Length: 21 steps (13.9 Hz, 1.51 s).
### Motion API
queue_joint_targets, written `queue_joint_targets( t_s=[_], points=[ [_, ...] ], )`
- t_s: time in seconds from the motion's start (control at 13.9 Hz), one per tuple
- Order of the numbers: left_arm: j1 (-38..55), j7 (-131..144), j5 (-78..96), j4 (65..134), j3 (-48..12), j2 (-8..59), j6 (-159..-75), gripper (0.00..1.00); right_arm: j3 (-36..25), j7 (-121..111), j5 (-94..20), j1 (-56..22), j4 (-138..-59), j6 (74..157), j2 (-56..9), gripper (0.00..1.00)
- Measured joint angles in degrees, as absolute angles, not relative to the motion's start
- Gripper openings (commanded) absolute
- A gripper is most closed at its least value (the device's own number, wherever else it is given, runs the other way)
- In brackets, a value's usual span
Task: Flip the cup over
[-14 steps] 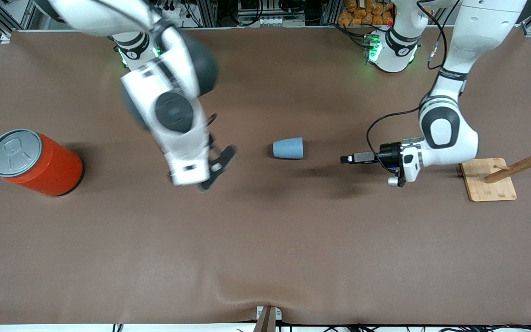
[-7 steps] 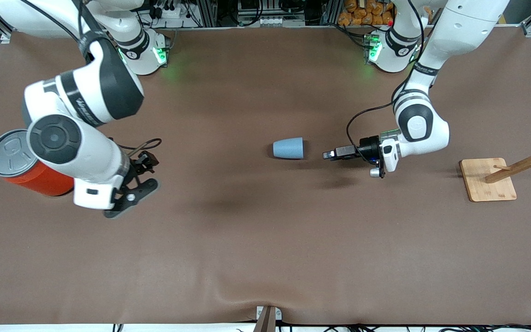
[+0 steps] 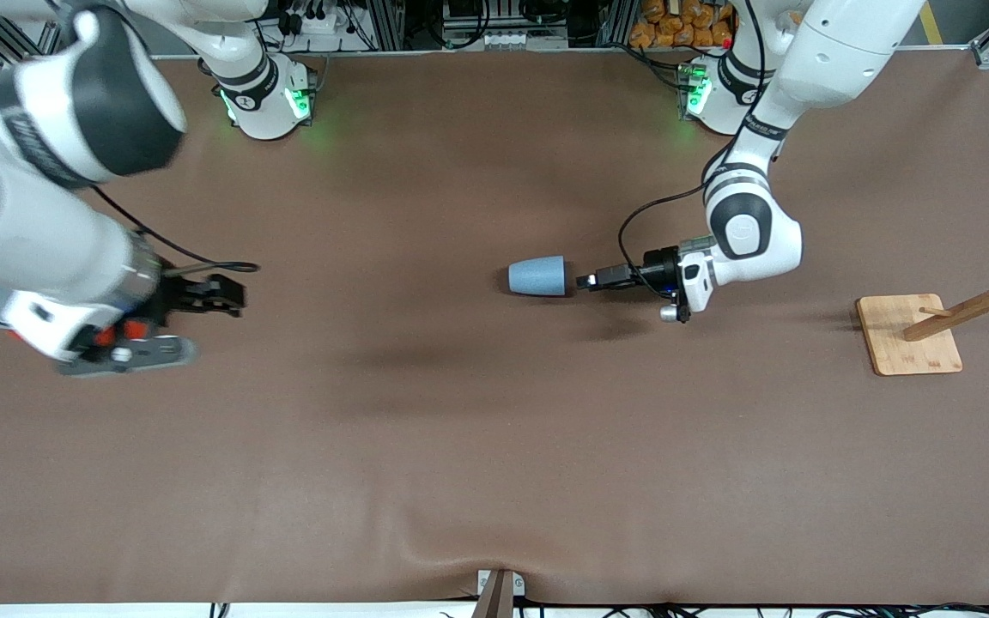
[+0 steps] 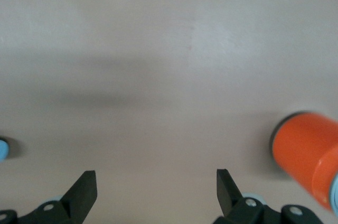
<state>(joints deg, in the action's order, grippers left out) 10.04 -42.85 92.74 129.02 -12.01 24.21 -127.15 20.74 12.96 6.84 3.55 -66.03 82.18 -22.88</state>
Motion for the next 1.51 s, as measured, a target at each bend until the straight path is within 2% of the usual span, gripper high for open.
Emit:
queue_joint_targets(
  t_s=[0.14, 0.29, 0.5, 0.72, 1.0, 1.15, 1.29, 1.36, 1.51],
  points=[
    [11.02, -42.86, 92.74, 129.09, -12.01, 24.87, -127.32, 0.64, 13.87, 13.18, 0.73, 3.69, -68.35, 80.09, -17.32, 1.0],
    [11.5, -42.93, 92.75, 129.12, -12.02, 25.5, -127.37, 0.64, 8.12, 13.14, -2.61, 3.74, -74.5, 79.56, -9.69, 1.0],
    [12.09, -43.0, 92.75, 129.14, -12.02, 26.1, -127.37, 0.6, 6.07, 13.2, -3.5, 3.53, -82.31, 81.0, -0.3, 1.0],
    [12.96, -43.0, 92.75, 129.1, -12.03, 26.71, -127.38, 0.55, 4.54, 13.14, -3.4, 3.3, -85.74, 84.97, 1.14, 1.0],
    [13.99, -43.12, 94.53, 128.94, -12.05, 27.41, -127.38, 0.45, 2.55, 10.92, -3.4, 3.25, -86.82, 85.63, 0.61, 1.0],
    [14.79, -43.19, 95.84, 128.59, -12.06, 27.54, -127.38, 0.36, 2.59, 9.47, -3.27, 3.07, -86.82, 85.67, 0.62, 1.0],
    [15.31, -43.18, 96.16, 128.07, -12.06, 27.96, -127.46, 0.09, 2.58, 8.77, -3.15, 3.04, -86.82, 85.68, 0.62, 1.0],
    [15.36, -43.19, 96.21, 127.86, -12.06, 28.21, -127.53, 0.0, 2.55, 8.7, -3.13, 3.04, -86.82, 85.67, 0.62, 1.0],
    [15.31, -43.38, 97.03, 126.98, -12.1, 28.34, -126.86, 0.0, 2.48, 8.47, -3.11, 3.04, -86.82, 85.67, 0.62, 1.0]
  ],
)
